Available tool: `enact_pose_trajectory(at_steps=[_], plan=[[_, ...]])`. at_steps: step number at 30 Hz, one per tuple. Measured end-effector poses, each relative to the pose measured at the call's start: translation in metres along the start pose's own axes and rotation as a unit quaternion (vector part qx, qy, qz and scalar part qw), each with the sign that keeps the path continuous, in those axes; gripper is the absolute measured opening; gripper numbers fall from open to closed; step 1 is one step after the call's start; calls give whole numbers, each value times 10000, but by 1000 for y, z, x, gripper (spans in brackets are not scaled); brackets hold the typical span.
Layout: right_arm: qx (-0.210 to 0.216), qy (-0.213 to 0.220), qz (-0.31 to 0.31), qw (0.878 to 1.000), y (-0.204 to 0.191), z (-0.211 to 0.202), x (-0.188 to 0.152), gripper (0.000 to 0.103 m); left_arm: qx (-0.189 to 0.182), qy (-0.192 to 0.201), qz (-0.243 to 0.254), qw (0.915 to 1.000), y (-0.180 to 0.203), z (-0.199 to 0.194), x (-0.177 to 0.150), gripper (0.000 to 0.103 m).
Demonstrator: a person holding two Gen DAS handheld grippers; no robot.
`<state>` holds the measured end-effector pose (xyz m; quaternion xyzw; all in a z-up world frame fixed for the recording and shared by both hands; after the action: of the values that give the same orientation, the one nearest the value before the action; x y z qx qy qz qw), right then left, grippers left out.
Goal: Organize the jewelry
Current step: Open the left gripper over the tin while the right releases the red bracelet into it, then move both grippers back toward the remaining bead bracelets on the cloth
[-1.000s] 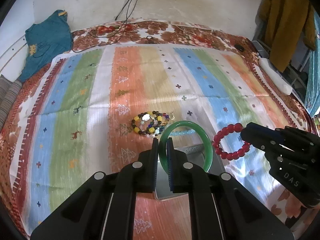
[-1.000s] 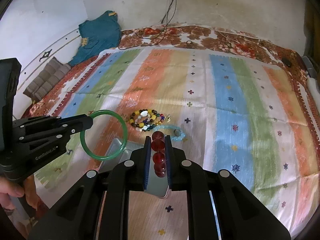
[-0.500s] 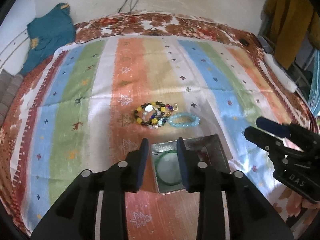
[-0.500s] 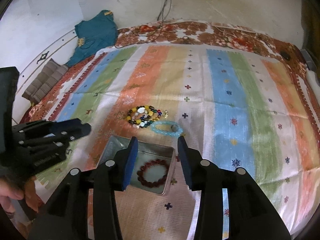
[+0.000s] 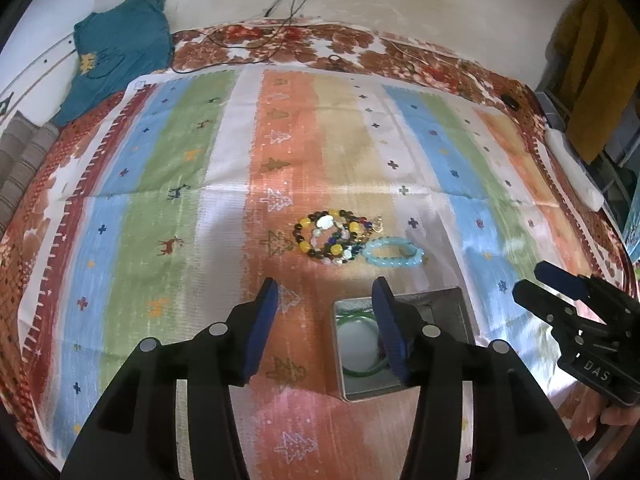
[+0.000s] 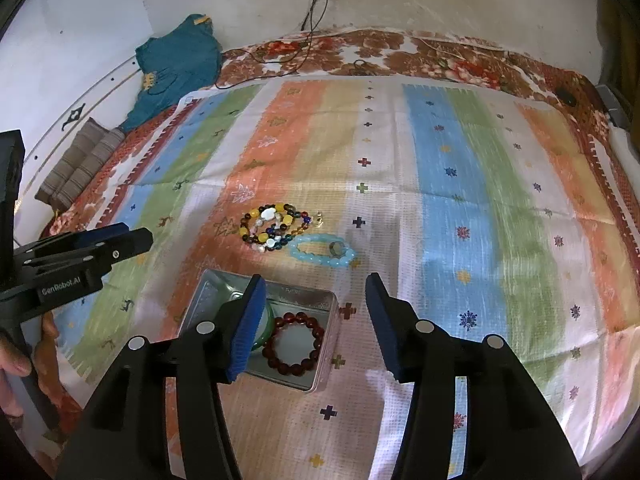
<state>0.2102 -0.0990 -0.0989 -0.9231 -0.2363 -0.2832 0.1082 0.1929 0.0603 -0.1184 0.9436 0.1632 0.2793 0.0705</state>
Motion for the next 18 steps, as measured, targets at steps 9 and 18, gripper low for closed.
enact_pose_trajectory(at_steps=[9, 18], plan=[[44, -44, 56, 10000, 2, 5, 3, 63, 103, -32, -71, 9999, -10, 7, 7, 58], [127, -137, 236, 9995, 7, 15, 6, 67, 272, -29, -1, 9996, -13, 15, 12, 67]])
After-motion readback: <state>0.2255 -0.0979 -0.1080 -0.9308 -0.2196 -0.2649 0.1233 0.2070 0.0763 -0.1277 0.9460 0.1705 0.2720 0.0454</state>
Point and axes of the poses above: each gripper's, at about its wrist camera, not at the fingertips, and z roughly the way its jaws point, y to its right, x to its top, the point moved 9 cm from there along z, roughly the way its jaws point, and after that the axes turned 7 degrees about -z, right-handed, at the moved point
